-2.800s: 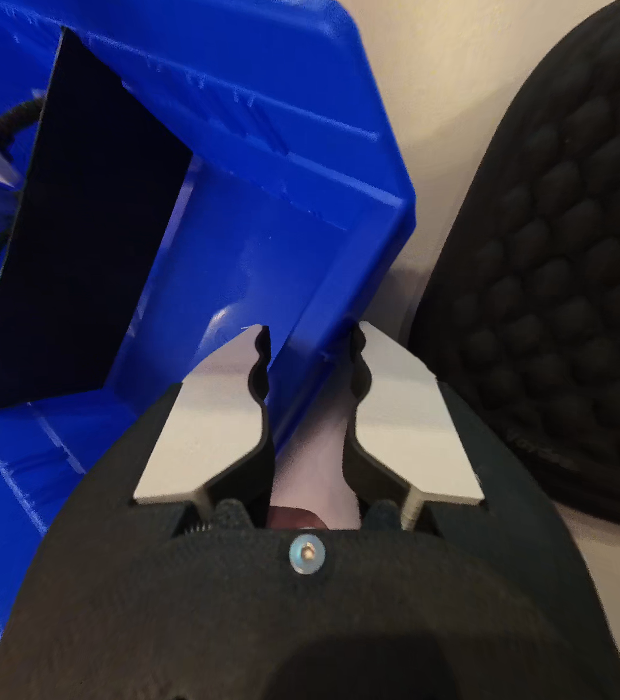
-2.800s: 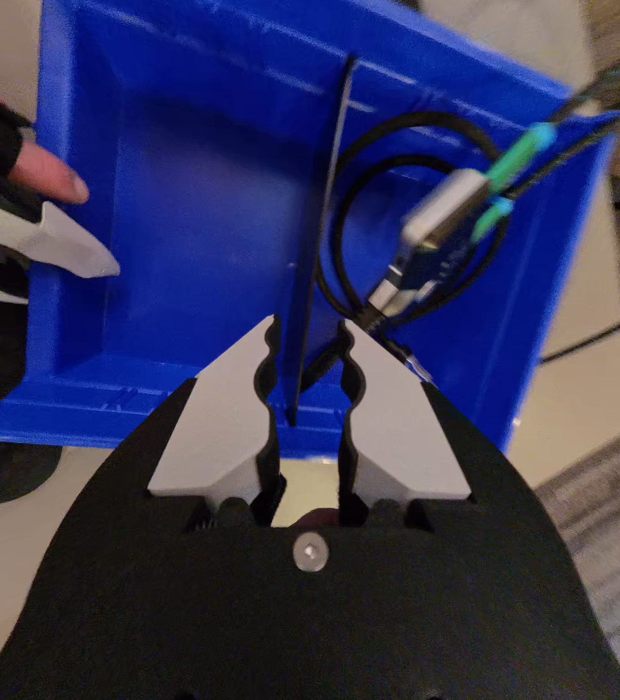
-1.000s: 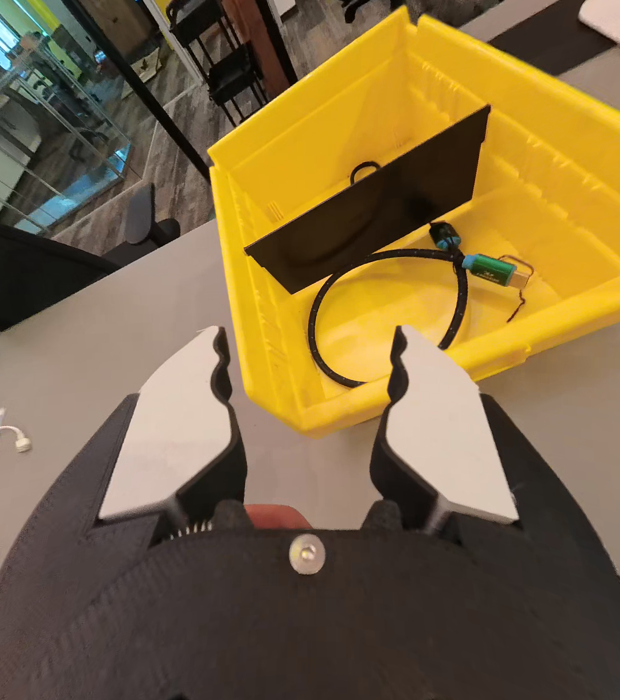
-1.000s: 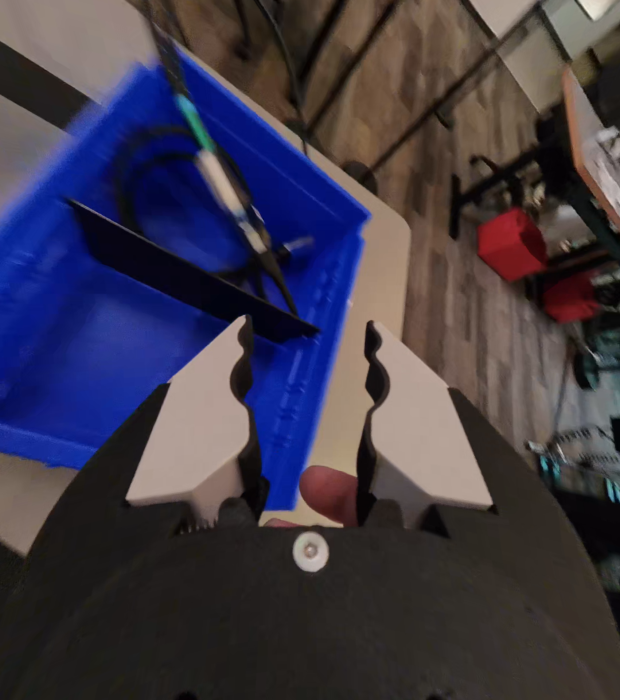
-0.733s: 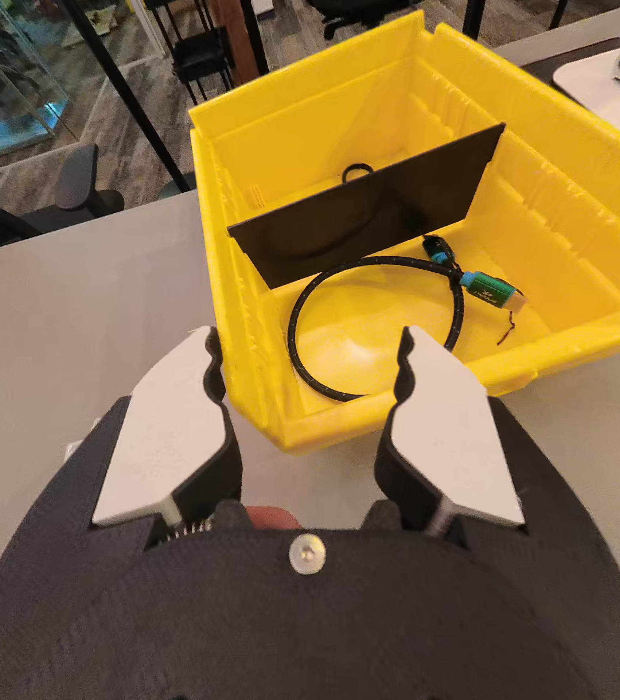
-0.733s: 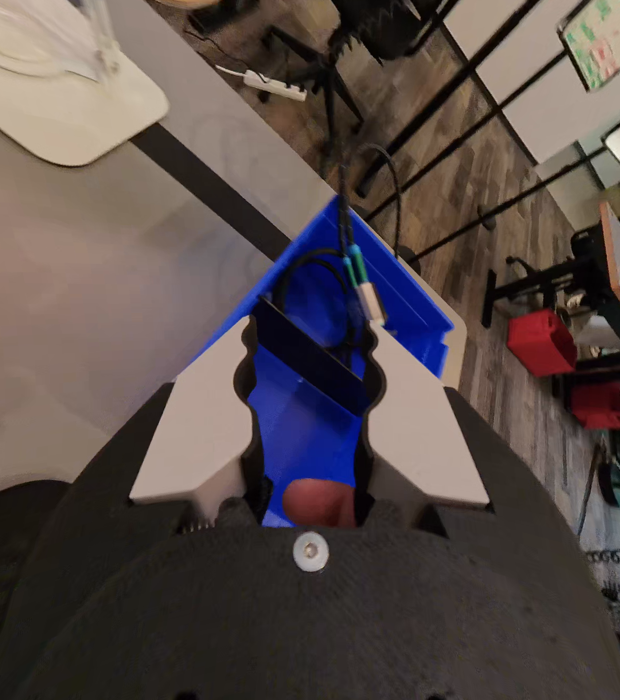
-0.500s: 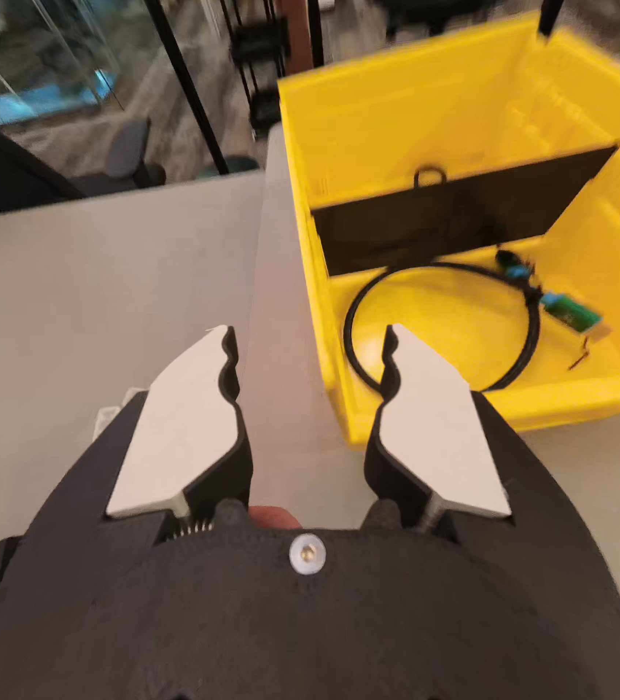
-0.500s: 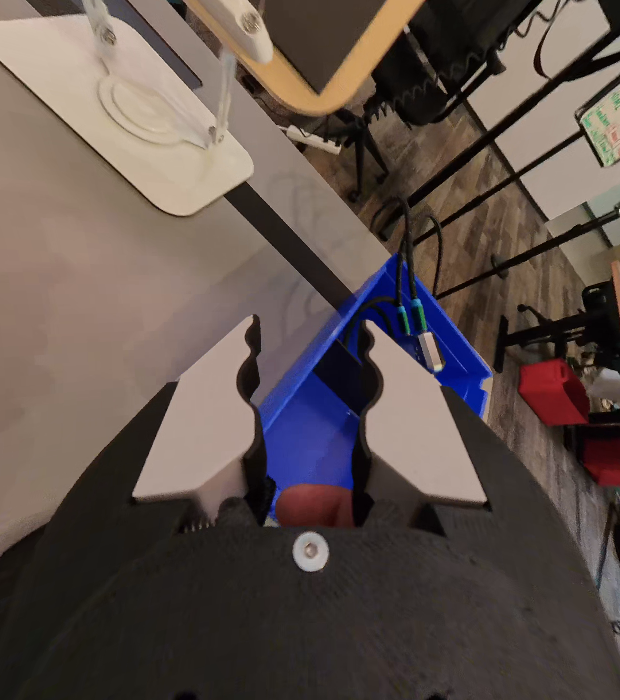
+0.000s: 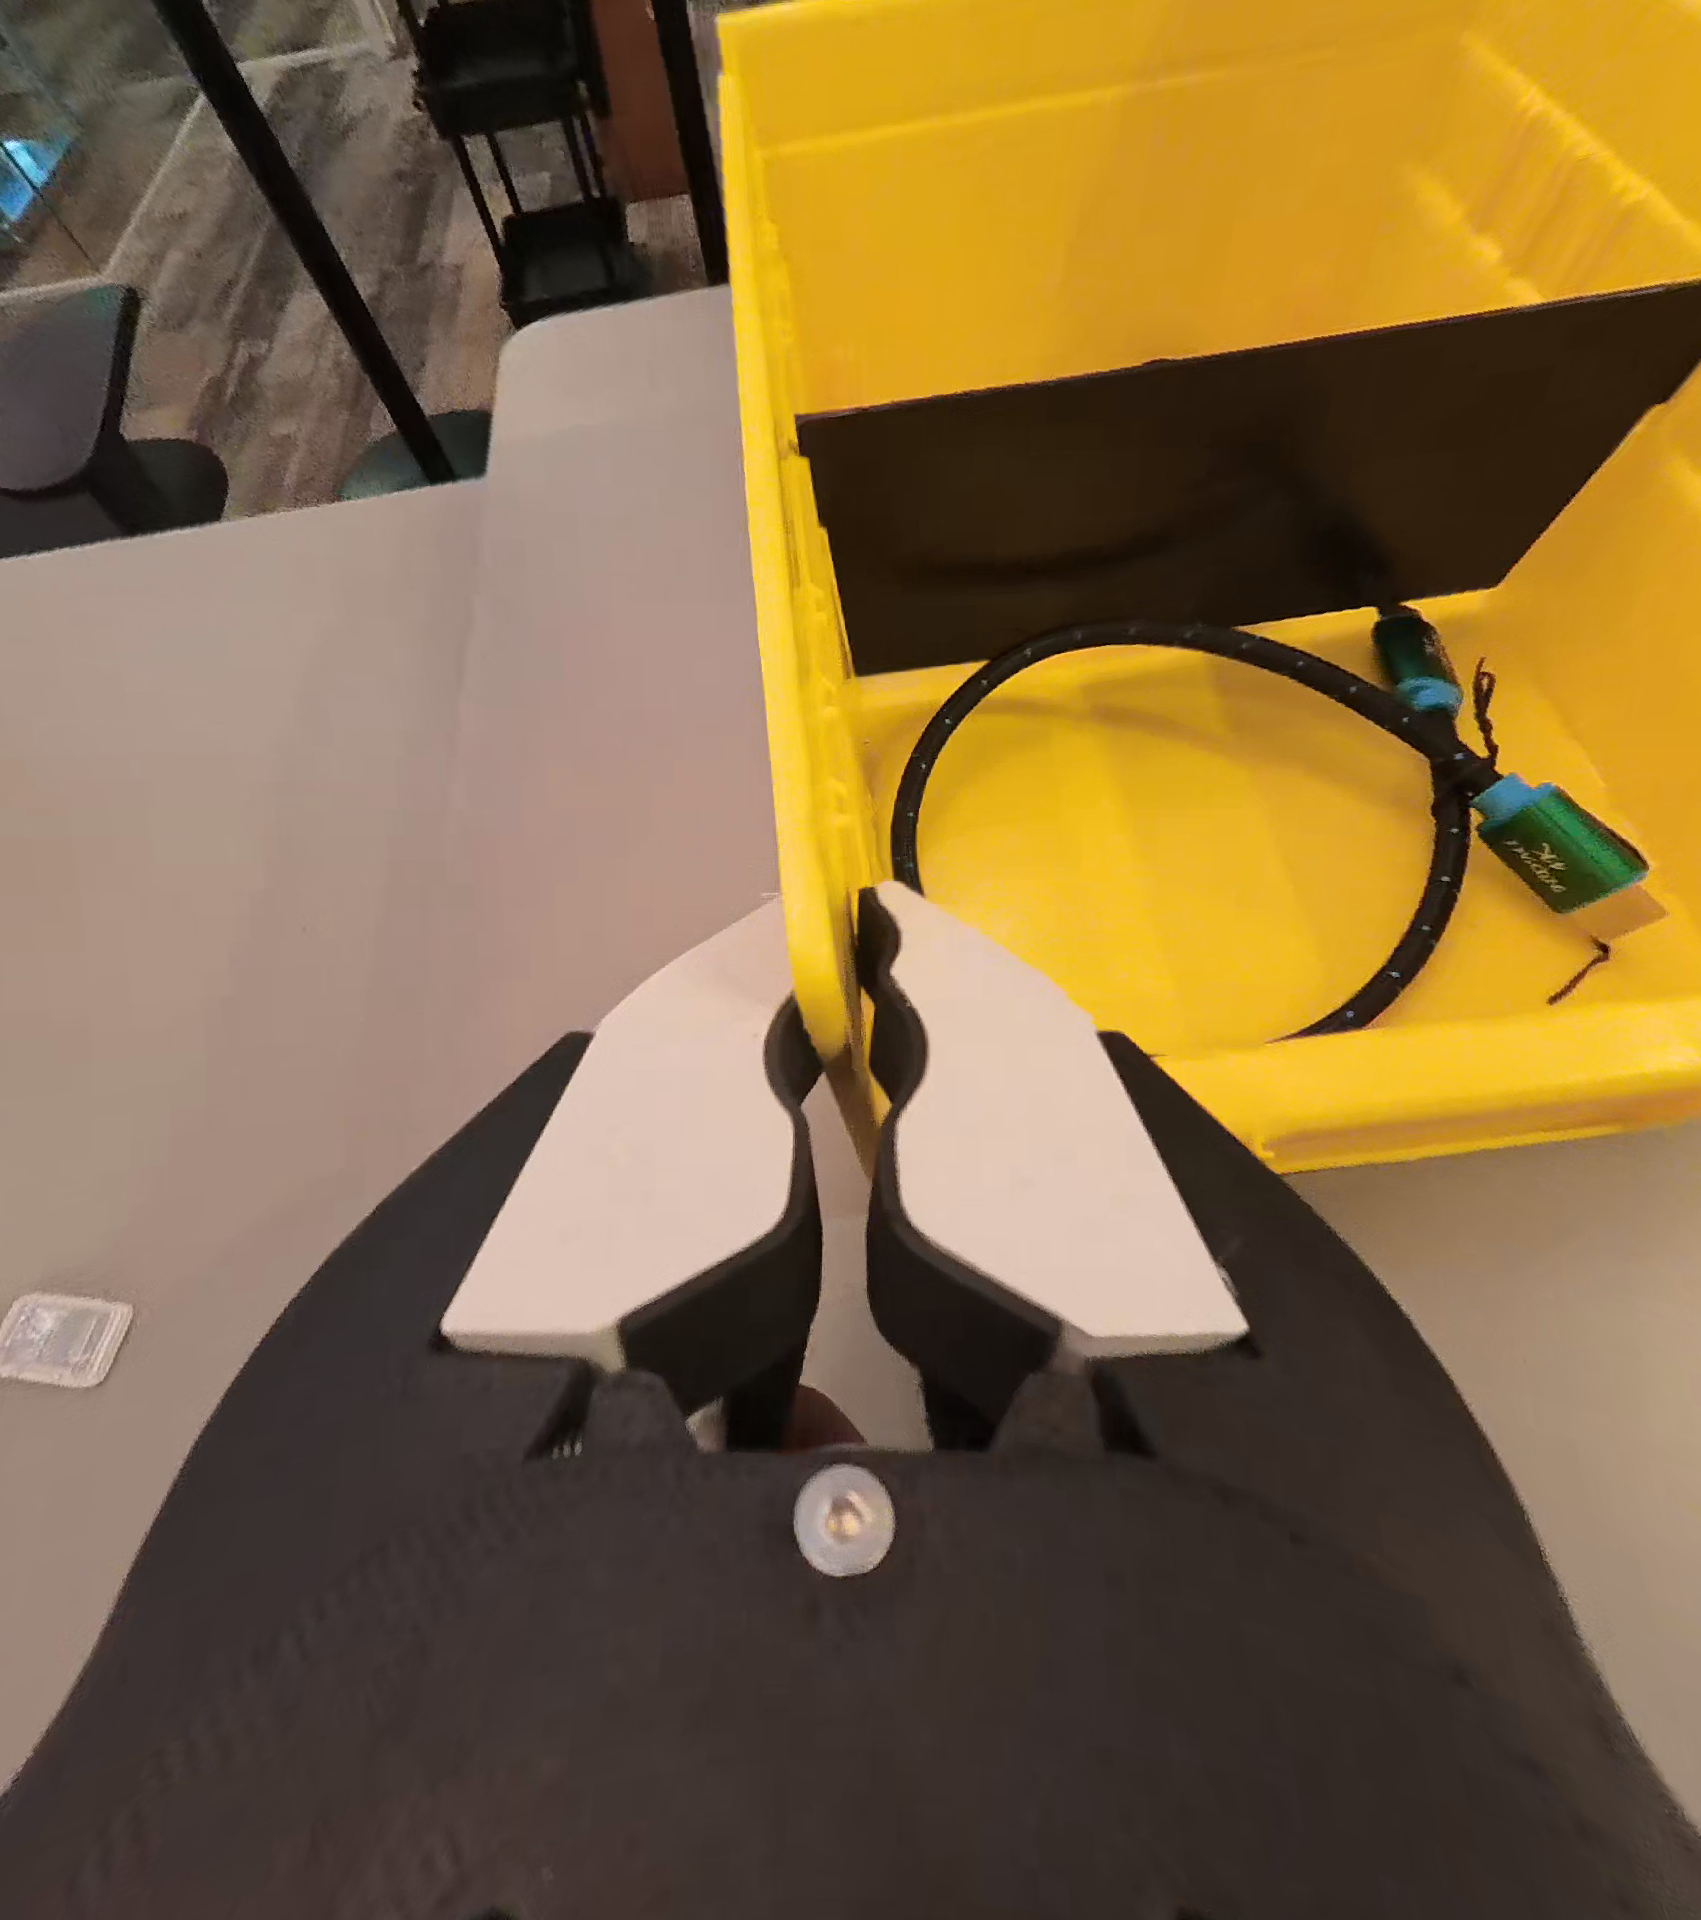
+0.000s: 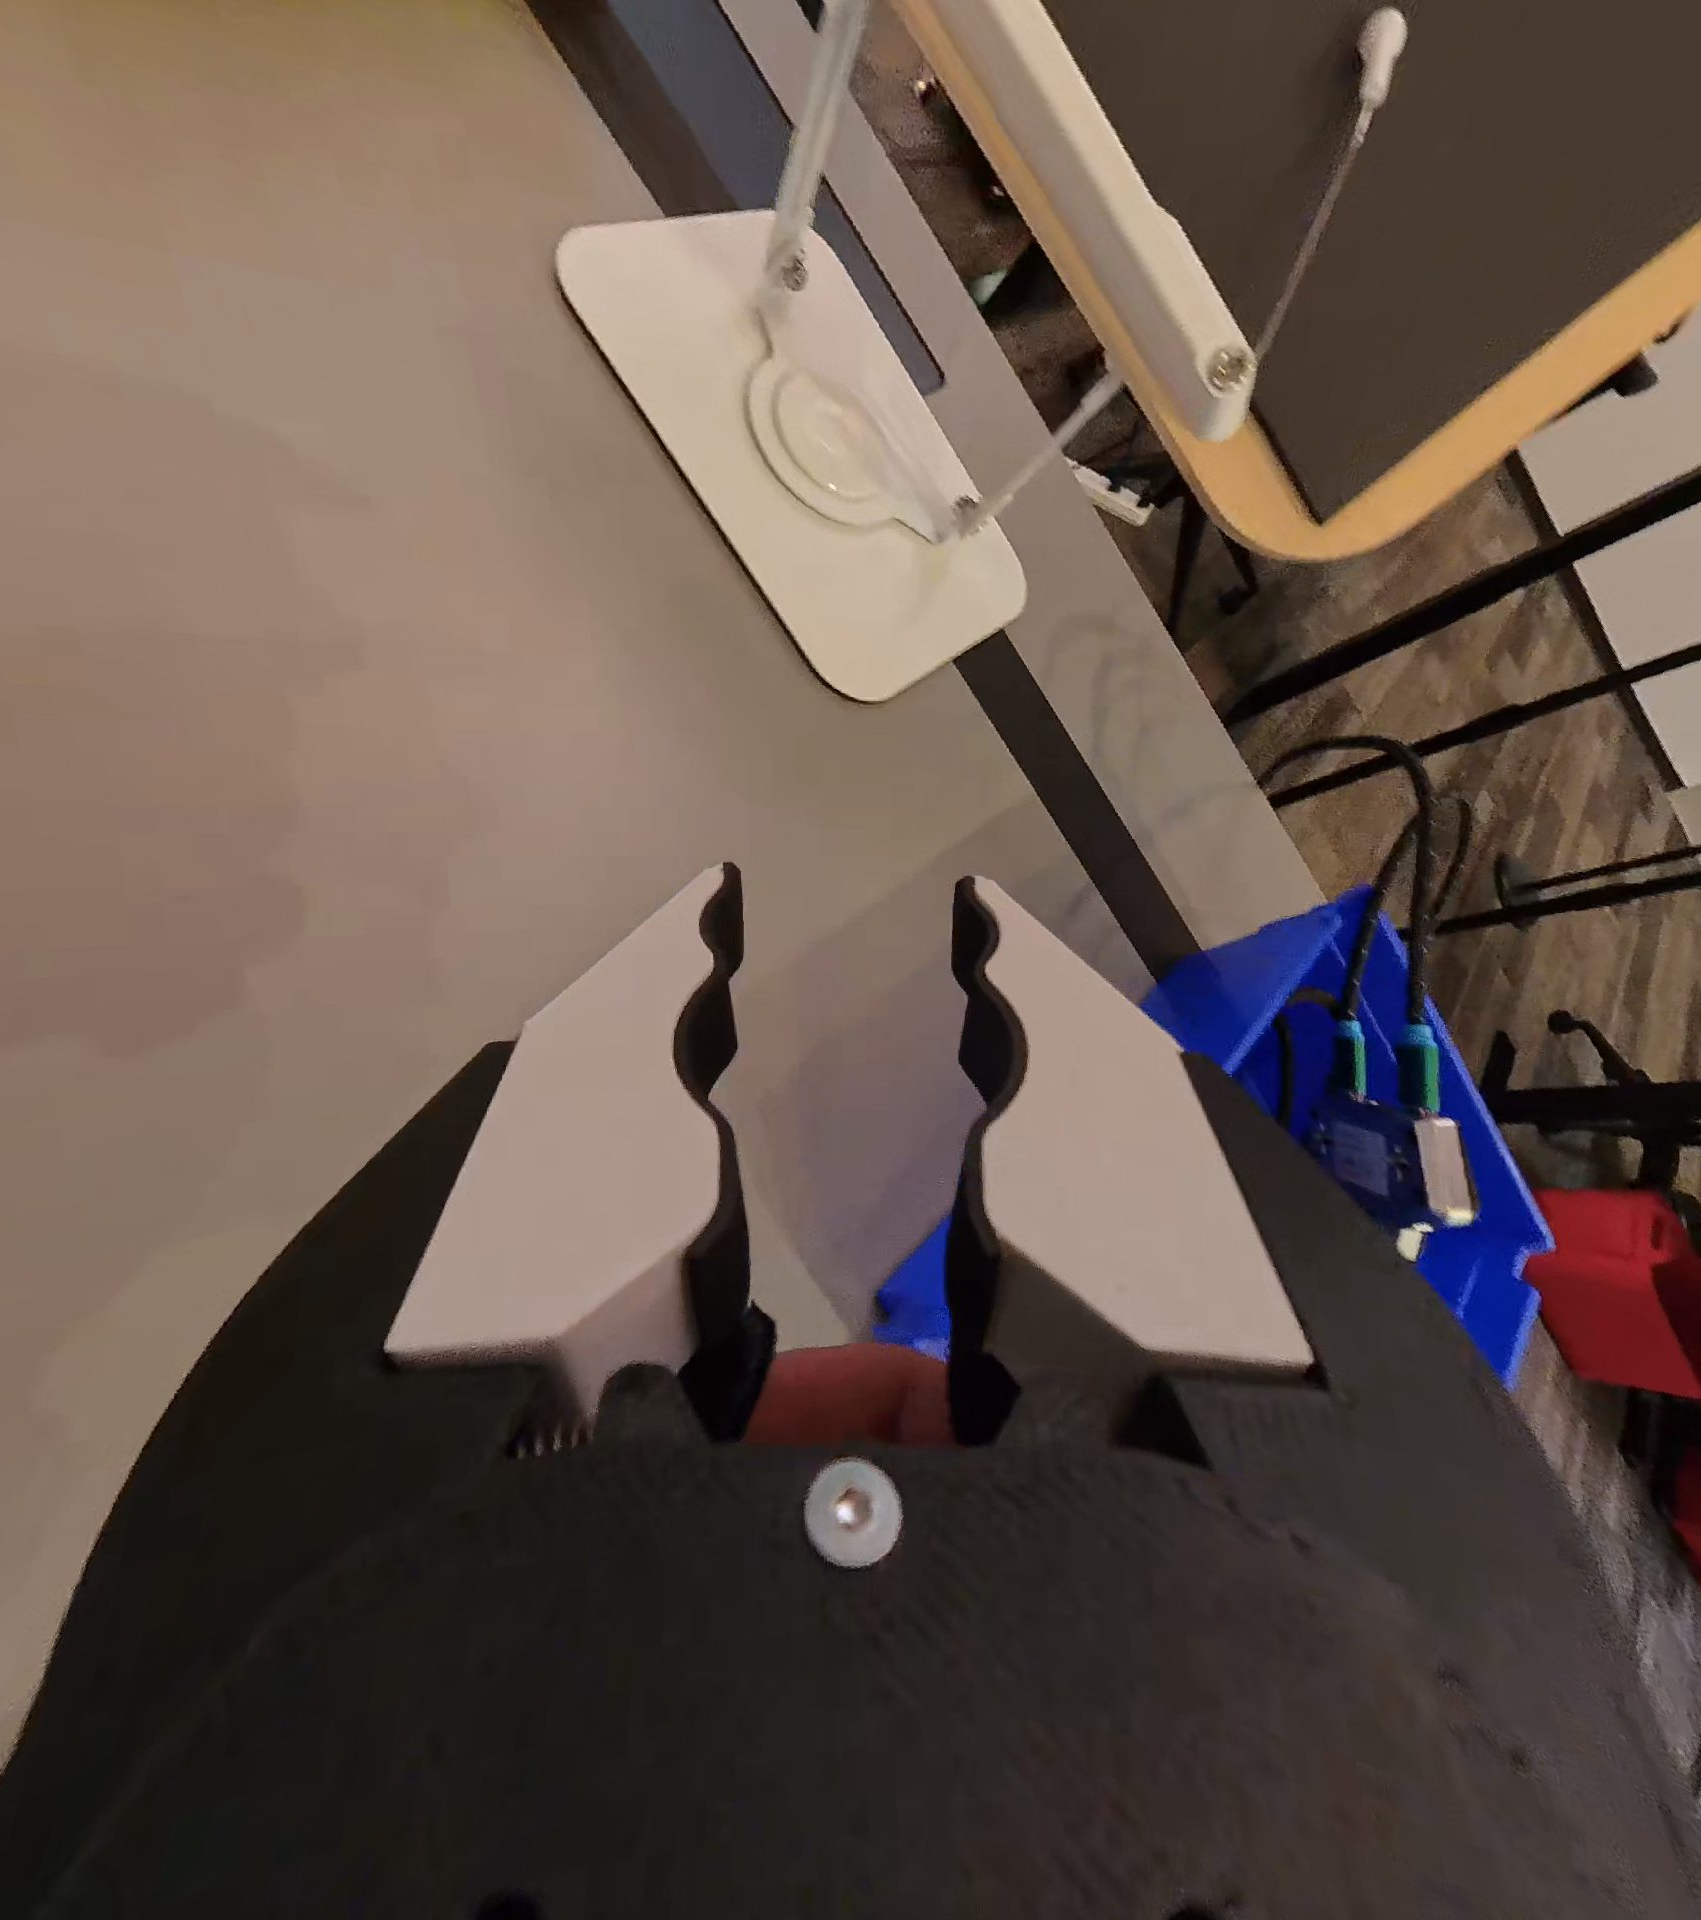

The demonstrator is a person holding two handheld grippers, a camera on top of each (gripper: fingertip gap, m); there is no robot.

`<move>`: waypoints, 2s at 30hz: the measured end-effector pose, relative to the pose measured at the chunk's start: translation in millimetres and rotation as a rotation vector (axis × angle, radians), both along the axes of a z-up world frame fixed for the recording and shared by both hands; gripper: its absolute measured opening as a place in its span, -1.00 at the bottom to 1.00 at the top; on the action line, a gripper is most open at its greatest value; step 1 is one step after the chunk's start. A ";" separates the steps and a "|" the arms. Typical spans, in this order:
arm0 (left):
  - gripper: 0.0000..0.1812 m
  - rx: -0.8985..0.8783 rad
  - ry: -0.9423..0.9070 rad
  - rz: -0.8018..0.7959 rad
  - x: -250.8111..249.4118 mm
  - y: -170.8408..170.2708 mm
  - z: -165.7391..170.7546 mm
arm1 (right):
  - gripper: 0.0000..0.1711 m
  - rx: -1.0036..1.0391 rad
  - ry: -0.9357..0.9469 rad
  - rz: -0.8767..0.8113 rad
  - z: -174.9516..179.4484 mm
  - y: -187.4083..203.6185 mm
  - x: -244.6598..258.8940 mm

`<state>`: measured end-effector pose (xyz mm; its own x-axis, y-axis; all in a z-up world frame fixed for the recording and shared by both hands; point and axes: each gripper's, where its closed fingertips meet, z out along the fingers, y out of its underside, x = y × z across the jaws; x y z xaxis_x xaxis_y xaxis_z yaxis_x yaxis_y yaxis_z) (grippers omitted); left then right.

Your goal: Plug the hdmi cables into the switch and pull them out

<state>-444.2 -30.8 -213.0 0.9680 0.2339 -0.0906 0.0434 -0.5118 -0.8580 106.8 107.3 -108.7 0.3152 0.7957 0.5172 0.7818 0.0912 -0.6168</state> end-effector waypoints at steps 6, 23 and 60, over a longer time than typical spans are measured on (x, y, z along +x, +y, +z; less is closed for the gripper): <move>0.06 -0.045 0.039 -0.009 1.5 -5.9 14.0 | -0.44 -0.034 0.059 0.069 -4.8 -36.3 -25.1; -0.42 -0.756 0.160 -0.594 61.4 196.6 2.5 | -0.60 -0.265 0.277 0.242 -48.9 -120.1 -70.9; -0.81 -0.895 0.053 -0.471 52.3 231.3 -52.5 | -0.66 -0.304 0.342 0.250 -52.5 -115.6 -54.4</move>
